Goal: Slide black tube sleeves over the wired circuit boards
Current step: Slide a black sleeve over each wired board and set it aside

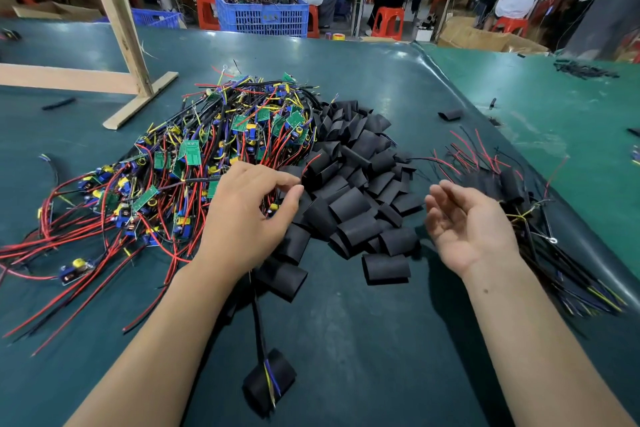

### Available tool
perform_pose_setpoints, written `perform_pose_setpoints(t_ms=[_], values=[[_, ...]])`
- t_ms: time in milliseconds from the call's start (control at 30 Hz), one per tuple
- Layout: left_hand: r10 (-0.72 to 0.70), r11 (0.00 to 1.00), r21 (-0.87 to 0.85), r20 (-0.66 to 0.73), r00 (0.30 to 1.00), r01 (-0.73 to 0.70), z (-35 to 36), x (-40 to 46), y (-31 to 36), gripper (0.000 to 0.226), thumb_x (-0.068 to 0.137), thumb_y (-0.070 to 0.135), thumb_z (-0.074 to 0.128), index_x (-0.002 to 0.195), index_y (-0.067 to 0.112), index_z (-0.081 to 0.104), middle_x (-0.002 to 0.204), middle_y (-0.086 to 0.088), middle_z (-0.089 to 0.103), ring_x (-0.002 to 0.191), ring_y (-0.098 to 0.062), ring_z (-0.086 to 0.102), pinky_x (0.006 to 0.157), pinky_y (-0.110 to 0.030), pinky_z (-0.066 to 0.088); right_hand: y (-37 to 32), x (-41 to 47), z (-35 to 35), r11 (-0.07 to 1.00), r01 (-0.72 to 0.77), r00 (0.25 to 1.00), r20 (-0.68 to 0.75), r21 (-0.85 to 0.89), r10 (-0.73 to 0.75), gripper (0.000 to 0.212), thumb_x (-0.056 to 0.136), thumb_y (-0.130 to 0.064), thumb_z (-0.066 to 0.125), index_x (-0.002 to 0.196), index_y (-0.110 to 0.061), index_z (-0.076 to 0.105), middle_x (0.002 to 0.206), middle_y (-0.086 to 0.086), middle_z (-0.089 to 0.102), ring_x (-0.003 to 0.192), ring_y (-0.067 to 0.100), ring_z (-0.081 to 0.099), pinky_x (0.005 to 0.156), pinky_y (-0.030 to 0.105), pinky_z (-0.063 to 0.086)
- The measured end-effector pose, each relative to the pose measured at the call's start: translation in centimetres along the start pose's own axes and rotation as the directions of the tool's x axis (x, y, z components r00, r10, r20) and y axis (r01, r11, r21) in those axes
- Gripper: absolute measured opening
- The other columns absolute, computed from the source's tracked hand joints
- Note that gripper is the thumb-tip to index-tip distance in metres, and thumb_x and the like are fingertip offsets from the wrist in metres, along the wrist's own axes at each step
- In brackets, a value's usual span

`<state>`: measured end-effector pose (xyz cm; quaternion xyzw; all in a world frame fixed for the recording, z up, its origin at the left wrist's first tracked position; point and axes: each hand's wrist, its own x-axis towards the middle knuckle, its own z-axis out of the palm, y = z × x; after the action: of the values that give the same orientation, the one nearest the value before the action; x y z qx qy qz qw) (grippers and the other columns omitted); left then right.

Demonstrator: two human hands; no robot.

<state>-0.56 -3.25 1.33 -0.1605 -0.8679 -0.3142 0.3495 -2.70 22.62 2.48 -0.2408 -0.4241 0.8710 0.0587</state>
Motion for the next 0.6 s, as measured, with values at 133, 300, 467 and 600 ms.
perform_pose_setpoints(t_ms=[133,300,467,600], values=[[-0.051,0.993,0.109,0.05,0.997,0.045,0.0,0.1,-0.7,0.02,0.09,0.027,0.064,0.097,0.01,0.073,0.095,-0.001,0.07,0.09,-0.028,0.06,0.086,-0.041,0.044,-0.1,0.8,-0.4,0.992,0.023,0.999,-0.02,-0.126,-0.026,0.014,0.096,-0.008,0.051,0.091,-0.006,0.064,0.087,0.007,0.064,0.076,0.019,0.064,0.053,0.02,0.054],[-0.226,0.968,0.149,0.154,0.962,0.204,0.1,-0.3,-1.6,0.023,0.091,0.036,0.066,0.103,0.017,0.073,0.103,0.004,0.068,0.104,-0.021,0.058,0.091,-0.035,0.045,-0.4,1.8,-1.0,0.977,0.017,0.999,-0.043,-0.21,-0.026,0.017,0.097,-0.005,0.05,0.11,0.002,0.056,0.1,0.011,0.056,0.084,0.024,0.067,0.057,0.025,0.055],[-0.305,0.949,0.15,0.214,0.928,0.277,0.1,-0.4,-1.6,0.025,0.09,0.041,0.064,0.106,0.024,0.071,0.104,0.01,0.067,0.103,-0.016,0.059,0.093,-0.038,0.049,-0.6,2.4,-1.4,0.97,0.012,0.997,-0.067,-0.243,-0.029,0.01,0.093,-0.003,0.052,0.103,-0.002,0.054,0.098,0.011,0.056,0.083,0.03,0.07,0.05,0.025,0.056],[-0.345,0.938,0.137,0.284,0.895,0.318,0.0,-0.4,-1.4,0.029,0.087,0.039,0.067,0.114,0.027,0.068,0.106,0.013,0.067,0.094,-0.012,0.062,0.087,-0.035,0.052,-1.5,2.6,-2.1,0.962,0.02,0.991,-0.121,-0.274,-0.055,0.016,0.094,-0.009,0.052,0.108,-0.005,0.056,0.1,0.01,0.059,0.079,0.025,0.069,0.05,0.025,0.054]])
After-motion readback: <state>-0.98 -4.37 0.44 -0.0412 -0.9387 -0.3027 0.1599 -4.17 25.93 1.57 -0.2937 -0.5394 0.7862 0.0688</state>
